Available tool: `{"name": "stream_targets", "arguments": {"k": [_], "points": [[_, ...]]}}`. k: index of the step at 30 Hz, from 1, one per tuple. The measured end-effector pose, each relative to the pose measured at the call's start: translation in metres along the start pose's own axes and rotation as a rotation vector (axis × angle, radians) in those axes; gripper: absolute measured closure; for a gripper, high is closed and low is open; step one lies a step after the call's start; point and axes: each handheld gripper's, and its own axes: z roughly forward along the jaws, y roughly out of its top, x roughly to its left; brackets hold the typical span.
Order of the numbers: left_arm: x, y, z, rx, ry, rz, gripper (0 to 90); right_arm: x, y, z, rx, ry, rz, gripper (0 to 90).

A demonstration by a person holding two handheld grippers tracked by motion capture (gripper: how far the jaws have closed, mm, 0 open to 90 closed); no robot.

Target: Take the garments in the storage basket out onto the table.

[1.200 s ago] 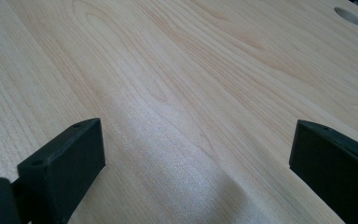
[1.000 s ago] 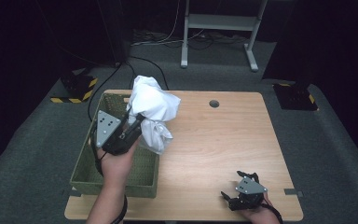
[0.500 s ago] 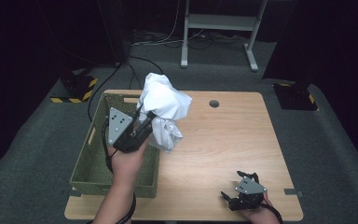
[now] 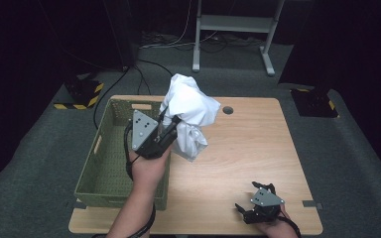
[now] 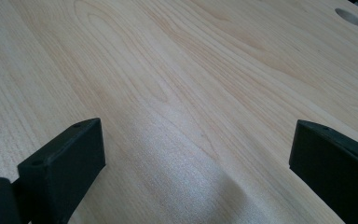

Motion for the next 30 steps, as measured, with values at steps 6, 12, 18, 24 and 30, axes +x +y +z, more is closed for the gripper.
{"name": "stream_targets", "arguments": {"k": [6, 12, 18, 24, 30], "points": [[-0.01, 0.001, 0.01, 0.004, -0.02, 0.006, 67.3, 0.0, 0.0, 0.0, 0.0, 0.0, -0.001, 2.9], [-0.016, 0.0, 0.017, 0.005, -0.032, 0.006, 67.4, 0.0, 0.0, 0.0, -0.004, 0.002, -0.002, 2.9], [-0.024, -0.001, 0.024, 0.004, -0.043, 0.0, 67.4, 0.0, 0.0, 0.0, -0.004, 0.003, 0.001, 2.9], [-0.03, -0.001, 0.029, 0.005, -0.055, 0.004, 67.4, 0.0, 0.0, 0.0, -0.004, 0.003, -0.001, 2.9], [-0.034, -0.003, 0.034, 0.011, -0.065, 0.001, 67.4, 0.0, 0.0, 0.0, -0.004, 0.003, -0.001, 2.9]]}}
